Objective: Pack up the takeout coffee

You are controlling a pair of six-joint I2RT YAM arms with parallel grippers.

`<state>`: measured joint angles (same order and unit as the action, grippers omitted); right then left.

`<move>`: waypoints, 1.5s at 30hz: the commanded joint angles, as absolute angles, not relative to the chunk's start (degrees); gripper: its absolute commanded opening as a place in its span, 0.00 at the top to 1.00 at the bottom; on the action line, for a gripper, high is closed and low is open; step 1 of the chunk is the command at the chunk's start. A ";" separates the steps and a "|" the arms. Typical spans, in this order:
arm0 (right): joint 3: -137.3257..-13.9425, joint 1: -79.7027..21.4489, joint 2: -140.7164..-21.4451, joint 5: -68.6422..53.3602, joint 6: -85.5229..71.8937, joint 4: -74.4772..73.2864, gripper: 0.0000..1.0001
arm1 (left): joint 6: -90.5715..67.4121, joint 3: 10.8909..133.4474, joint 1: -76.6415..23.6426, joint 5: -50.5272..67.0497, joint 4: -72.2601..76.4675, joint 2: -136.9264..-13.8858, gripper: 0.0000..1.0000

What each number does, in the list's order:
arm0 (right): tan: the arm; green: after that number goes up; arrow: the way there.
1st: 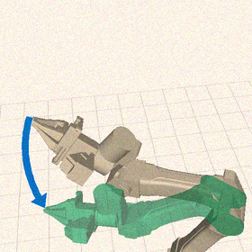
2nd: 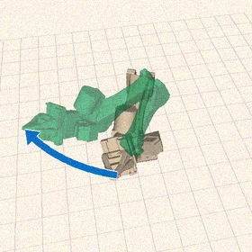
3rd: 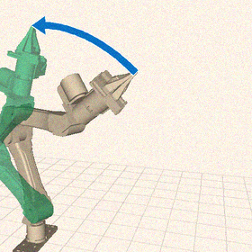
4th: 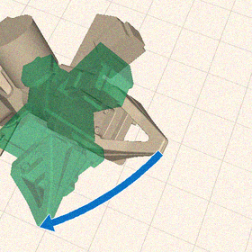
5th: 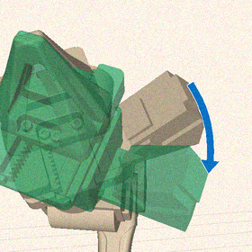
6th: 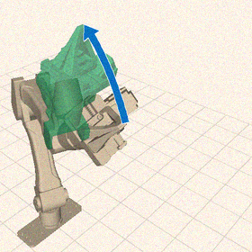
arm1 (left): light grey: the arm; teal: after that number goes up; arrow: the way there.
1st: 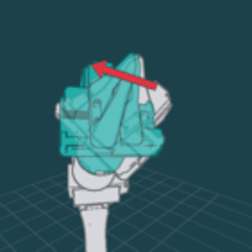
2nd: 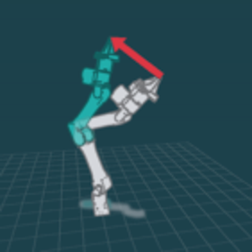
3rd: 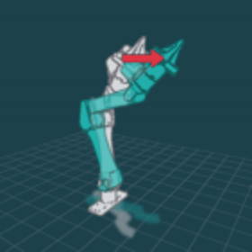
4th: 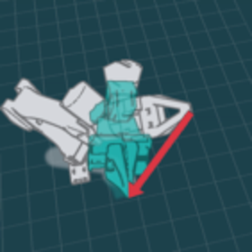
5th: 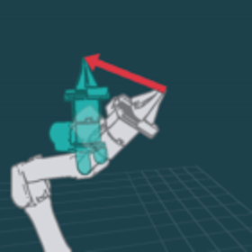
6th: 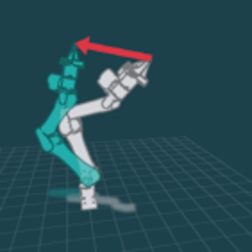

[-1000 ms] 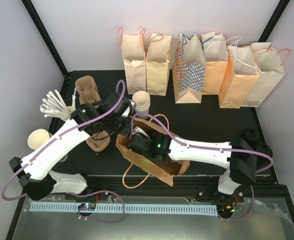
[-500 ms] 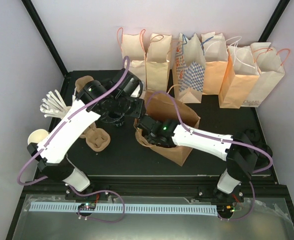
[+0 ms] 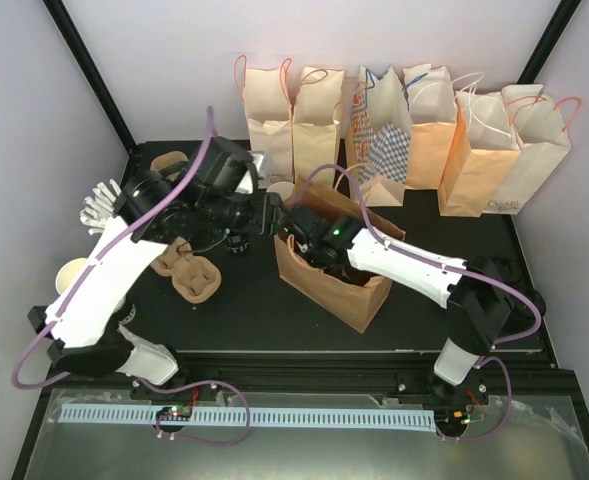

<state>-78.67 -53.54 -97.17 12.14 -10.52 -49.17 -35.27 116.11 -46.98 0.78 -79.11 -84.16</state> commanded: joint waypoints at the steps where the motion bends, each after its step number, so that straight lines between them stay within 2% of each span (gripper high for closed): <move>1: -77.95 -49.74 -102.22 7.32 -10.24 -57.00 0.61 | -37.92 113.54 -47.29 -1.58 -77.67 -78.52 0.36; 18: -80.33 -43.39 -114.29 -1.19 -8.34 -60.09 0.59 | -42.65 97.23 -47.29 -2.51 -74.47 -63.52 0.36; 28: -78.58 -43.67 -112.36 0.85 -9.09 -59.28 0.58 | -43.95 92.87 -47.29 -2.13 -73.42 -60.09 0.36; 34: -77.69 -45.93 -110.10 7.32 -9.78 -58.52 0.58 | -44.49 91.10 -47.29 -1.51 -72.74 -59.55 0.37; 45: -76.04 -48.42 -110.74 7.31 -10.95 -57.10 0.57 | -44.32 90.36 -47.29 -1.31 -72.42 -59.44 0.37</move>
<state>-83.11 -48.21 -102.54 5.41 -10.57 -48.84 -43.77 90.39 -46.98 -1.48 -73.65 -59.99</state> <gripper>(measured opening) 0.727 0.629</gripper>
